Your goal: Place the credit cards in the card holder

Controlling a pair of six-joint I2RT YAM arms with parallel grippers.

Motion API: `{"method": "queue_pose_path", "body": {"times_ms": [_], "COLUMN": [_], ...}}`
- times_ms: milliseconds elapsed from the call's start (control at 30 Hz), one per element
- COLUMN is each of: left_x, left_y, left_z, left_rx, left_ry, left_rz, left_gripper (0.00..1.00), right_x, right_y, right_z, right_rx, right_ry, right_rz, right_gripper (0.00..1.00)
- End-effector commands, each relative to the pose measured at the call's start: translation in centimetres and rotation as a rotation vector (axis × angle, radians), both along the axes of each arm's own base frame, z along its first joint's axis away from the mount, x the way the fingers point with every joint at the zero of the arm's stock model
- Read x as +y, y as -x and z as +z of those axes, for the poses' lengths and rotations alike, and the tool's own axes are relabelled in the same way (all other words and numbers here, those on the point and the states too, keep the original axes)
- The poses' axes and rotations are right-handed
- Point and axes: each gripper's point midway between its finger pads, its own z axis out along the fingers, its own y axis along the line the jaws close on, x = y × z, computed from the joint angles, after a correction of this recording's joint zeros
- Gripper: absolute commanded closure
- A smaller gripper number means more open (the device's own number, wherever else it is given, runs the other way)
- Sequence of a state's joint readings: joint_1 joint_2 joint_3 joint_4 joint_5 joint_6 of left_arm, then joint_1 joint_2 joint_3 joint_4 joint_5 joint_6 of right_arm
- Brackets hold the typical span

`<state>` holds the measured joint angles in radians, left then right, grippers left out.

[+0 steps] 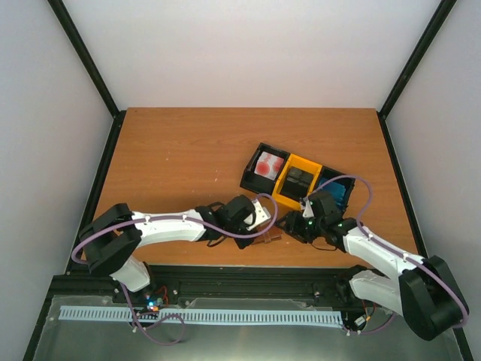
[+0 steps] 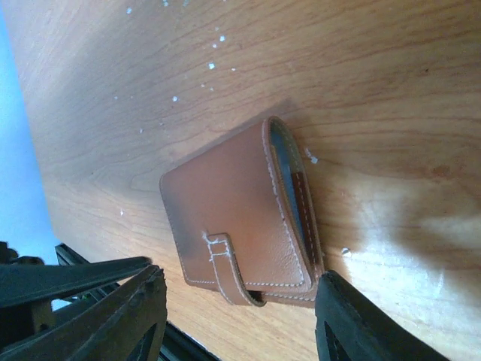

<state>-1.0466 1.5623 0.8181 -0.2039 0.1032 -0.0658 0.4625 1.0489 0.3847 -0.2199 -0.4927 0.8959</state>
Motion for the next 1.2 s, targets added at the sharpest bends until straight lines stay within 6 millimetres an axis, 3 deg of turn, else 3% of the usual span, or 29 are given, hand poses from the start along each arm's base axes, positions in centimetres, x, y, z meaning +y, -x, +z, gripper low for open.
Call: {"method": "queue_pose_path", "body": {"times_ms": [0,167,400,533,667,733,867,1033,1167], "left_x": [-0.9,0.0,0.9,1.2,1.2,1.1,0.7,-0.2,-0.2], "left_y": [0.3,-1.2,-1.4,-1.1,-1.2,-1.6,-2.4,-3.0,-2.7], "left_z": [2.2,1.1,-1.9,-2.5,-2.3,-1.7,1.0,6.8,10.3], "left_rx": [0.068,0.013,0.03,0.043,0.042,0.03,-0.006,-0.121,-0.22], "left_ry": [0.088,0.039,-0.028,-0.038,-0.033,-0.022,0.031,0.197,0.295], "left_rz": [-0.004,0.065,0.099,0.099,0.11,0.133,0.172,0.142,0.079], "left_gripper": [0.86,0.81,0.83,0.83,0.83,0.81,0.65,0.27,0.01], "right_x": [0.5,0.6,1.2,2.1,2.4,2.4,2.5,2.6,2.3], "right_y": [-0.5,-1.0,-1.1,-1.3,-1.6,-1.8,-1.8,-1.5,-1.1], "right_z": [-0.6,-1.6,-2.6,-2.0,-1.0,-0.2,2.1,5.1,5.8], "right_rx": [0.051,0.055,0.052,0.046,0.034,0.032,0.091,0.229,0.354], "right_ry": [-0.044,-0.01,0.002,-0.029,-0.038,-0.043,-0.08,-0.124,-0.123], "right_rz": [-0.032,-0.018,0.054,0.101,0.104,0.094,0.033,-0.077,-0.167], "right_gripper": [0.46,0.52,0.64,0.76,0.95,0.97,0.97,0.97,0.97]}}
